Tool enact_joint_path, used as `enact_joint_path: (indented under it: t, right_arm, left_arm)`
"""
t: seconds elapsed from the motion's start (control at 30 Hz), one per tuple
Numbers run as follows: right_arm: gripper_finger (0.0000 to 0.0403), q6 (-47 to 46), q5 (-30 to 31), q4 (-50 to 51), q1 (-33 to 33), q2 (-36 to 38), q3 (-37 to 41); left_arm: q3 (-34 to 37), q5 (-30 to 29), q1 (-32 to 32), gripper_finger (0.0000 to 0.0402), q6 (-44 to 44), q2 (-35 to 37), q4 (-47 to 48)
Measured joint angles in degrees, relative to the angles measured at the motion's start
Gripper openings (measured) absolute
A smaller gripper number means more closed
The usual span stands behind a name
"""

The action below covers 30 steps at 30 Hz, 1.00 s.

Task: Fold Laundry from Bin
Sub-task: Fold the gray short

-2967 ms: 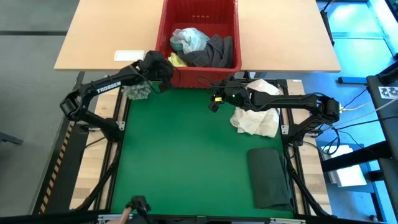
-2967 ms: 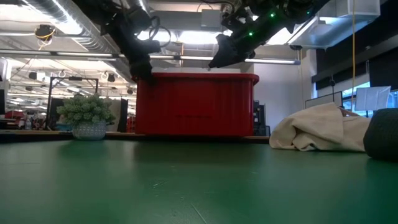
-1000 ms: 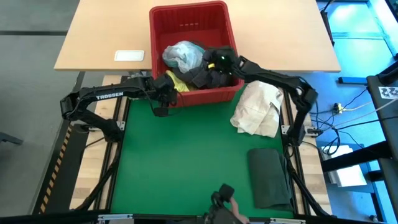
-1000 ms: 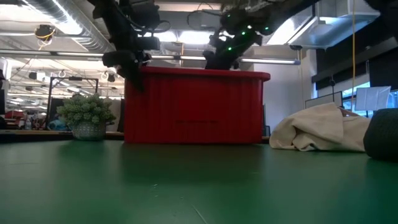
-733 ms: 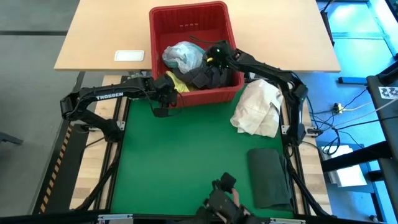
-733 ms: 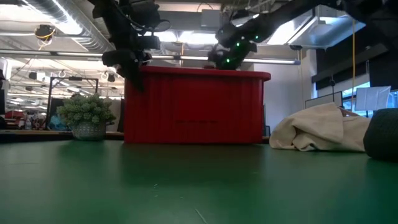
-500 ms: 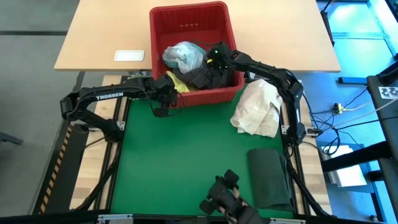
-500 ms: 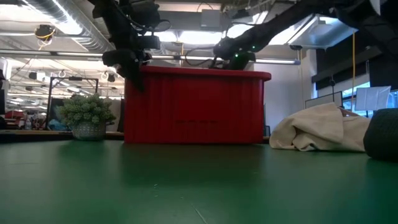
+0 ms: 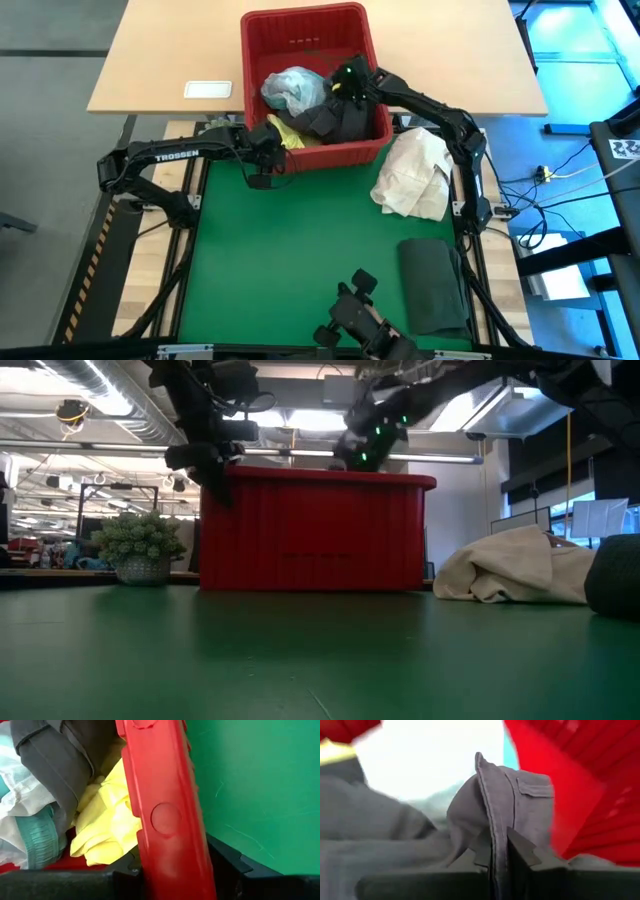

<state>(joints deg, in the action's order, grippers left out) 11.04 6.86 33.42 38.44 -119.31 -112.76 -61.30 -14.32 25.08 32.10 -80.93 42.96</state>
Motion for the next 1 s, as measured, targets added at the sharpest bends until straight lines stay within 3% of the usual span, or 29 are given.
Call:
enact_joint_path:
  t: [0.3,0.53,0.83,1.0]
  right_arm:
    - [0.0021,3.7,4.4,14.7,-7.9,0.3,-22.3]
    - [0.0021,8.0,13.2,12.8,-15.7,11.2,-18.4]
    - [0.0021,3.9,12.5,20.3,-23.1,16.2,-18.4]
    - [0.0021,1.7,12.8,24.1,-30.5,16.4,-16.8]
  left_arm:
    - [0.2,-3.7,5.0,0.0132,6.7,-0.2,-8.2]
    - [0.2,-6.1,10.9,0.0133,10.8,-0.3,-12.6]
    - [0.2,-0.9,16.1,0.0133,13.8,-0.3,-16.0]
    - [0.2,1.3,18.0,0.0134,15.2,-0.3,-18.0]
